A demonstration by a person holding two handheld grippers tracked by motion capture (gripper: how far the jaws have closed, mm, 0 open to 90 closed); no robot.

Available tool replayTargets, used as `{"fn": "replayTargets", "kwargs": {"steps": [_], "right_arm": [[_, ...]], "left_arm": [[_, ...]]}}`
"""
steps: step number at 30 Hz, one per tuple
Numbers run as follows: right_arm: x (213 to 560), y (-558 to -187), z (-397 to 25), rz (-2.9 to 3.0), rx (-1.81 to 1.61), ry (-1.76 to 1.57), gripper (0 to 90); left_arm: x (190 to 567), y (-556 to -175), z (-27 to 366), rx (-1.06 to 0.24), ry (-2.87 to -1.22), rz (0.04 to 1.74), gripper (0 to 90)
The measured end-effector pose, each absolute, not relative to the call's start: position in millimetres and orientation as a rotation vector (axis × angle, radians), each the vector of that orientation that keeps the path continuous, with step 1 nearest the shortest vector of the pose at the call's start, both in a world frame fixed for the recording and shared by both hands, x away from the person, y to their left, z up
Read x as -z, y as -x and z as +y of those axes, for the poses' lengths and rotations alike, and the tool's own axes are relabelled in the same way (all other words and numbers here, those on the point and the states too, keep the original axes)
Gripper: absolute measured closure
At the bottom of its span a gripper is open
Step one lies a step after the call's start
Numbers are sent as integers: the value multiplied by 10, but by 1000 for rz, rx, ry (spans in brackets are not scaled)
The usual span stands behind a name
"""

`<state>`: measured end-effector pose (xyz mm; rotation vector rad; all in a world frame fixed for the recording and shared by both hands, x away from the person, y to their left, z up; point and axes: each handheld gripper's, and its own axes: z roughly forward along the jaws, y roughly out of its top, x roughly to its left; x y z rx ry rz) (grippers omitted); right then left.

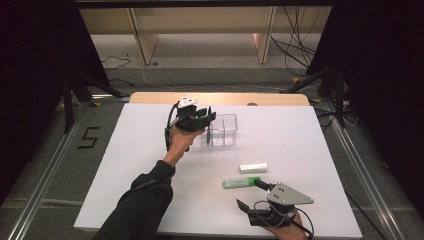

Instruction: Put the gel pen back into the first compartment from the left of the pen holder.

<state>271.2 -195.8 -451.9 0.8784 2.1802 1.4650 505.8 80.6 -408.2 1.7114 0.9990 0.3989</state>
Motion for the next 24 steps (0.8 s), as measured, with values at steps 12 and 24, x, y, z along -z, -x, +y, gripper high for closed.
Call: {"fn": "replayTargets", "kwargs": {"steps": [12, 24], "right_arm": [[4517, -2714, -1966, 2172, -1467, -885, 188], [4508, -2732, -2015, 2160, -1472, -910, 189]], "left_arm": [[3850, -4830, 911, -309, -1782, 983, 226], [3912, -4501, 1044, -231, -1820, 910, 194]]}}
